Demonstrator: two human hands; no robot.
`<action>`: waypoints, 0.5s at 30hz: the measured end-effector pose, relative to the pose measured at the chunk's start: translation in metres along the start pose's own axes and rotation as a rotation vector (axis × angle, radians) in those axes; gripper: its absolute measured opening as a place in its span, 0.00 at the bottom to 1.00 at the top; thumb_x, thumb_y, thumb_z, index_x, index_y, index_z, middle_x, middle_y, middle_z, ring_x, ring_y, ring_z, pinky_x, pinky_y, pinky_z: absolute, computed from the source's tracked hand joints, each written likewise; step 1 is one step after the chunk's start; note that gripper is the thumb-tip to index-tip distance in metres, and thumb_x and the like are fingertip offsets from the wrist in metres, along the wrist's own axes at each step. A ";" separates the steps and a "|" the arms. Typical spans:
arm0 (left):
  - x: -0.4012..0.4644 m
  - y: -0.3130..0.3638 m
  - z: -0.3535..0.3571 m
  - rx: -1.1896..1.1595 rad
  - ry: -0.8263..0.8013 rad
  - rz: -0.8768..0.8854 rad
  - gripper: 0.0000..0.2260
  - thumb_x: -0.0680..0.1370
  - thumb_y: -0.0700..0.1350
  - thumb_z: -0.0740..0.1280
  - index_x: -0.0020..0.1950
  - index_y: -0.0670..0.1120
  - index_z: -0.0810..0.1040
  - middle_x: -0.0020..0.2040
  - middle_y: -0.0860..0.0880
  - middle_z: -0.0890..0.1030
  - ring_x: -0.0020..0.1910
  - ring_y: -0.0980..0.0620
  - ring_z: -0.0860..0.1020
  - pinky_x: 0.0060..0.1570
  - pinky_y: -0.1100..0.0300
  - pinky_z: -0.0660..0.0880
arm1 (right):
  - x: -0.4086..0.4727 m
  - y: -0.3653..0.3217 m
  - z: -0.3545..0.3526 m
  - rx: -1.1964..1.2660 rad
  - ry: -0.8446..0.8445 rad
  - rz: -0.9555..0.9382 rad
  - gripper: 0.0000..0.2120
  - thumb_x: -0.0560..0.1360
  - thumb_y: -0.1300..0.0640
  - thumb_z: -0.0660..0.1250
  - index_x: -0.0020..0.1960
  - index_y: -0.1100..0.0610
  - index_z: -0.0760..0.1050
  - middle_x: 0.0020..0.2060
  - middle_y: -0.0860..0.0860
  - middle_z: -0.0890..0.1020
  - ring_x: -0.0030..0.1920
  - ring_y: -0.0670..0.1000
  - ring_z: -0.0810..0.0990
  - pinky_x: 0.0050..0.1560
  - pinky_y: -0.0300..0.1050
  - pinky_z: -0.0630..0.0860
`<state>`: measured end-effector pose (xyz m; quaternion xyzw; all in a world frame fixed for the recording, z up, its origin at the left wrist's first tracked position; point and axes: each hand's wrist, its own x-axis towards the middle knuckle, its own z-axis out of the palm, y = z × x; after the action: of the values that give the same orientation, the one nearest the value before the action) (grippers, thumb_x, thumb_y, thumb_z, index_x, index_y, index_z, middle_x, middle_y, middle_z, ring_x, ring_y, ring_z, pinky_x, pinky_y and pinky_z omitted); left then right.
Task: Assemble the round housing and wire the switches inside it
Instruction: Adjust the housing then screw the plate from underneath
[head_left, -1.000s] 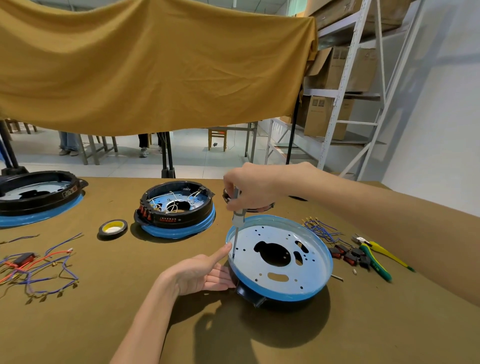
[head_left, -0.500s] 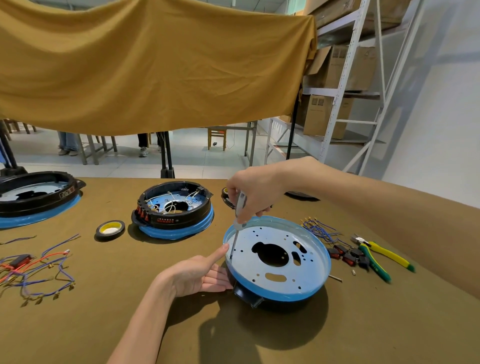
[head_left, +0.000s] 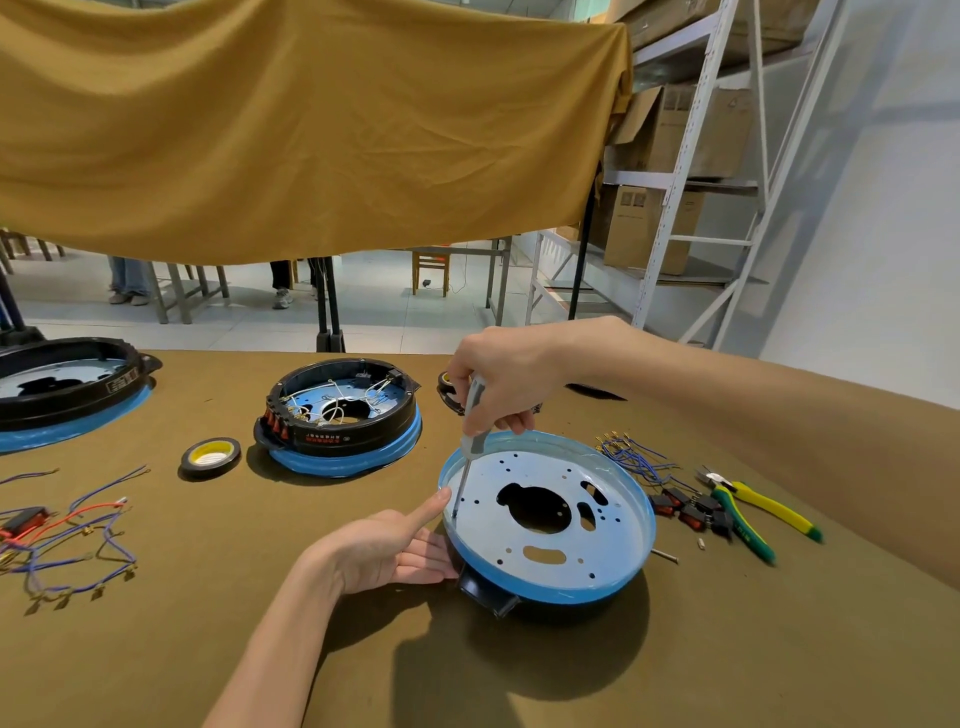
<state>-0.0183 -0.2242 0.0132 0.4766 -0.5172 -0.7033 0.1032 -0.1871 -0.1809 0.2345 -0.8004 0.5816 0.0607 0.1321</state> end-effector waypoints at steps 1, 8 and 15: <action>0.000 0.000 0.001 0.001 -0.001 0.001 0.40 0.65 0.70 0.71 0.59 0.36 0.81 0.52 0.38 0.87 0.52 0.45 0.87 0.44 0.58 0.84 | 0.001 -0.001 0.000 -0.012 -0.006 0.019 0.12 0.78 0.53 0.72 0.49 0.63 0.78 0.33 0.54 0.86 0.29 0.52 0.85 0.27 0.35 0.75; -0.003 -0.001 0.002 0.029 -0.007 0.019 0.42 0.63 0.71 0.71 0.60 0.36 0.81 0.52 0.39 0.87 0.52 0.45 0.87 0.46 0.58 0.84 | 0.005 -0.016 -0.014 -0.180 -0.074 -0.043 0.10 0.76 0.53 0.75 0.49 0.52 0.74 0.42 0.55 0.87 0.38 0.52 0.87 0.38 0.42 0.84; 0.001 -0.003 -0.001 0.056 -0.029 0.039 0.45 0.60 0.72 0.71 0.60 0.36 0.80 0.52 0.39 0.87 0.53 0.45 0.87 0.50 0.57 0.84 | 0.009 -0.016 -0.013 -0.111 -0.042 -0.091 0.06 0.76 0.56 0.75 0.47 0.55 0.79 0.34 0.53 0.86 0.30 0.49 0.85 0.32 0.37 0.80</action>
<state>-0.0168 -0.2243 0.0105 0.4588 -0.5475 -0.6932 0.0960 -0.1701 -0.1879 0.2468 -0.8306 0.5375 0.1038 0.1024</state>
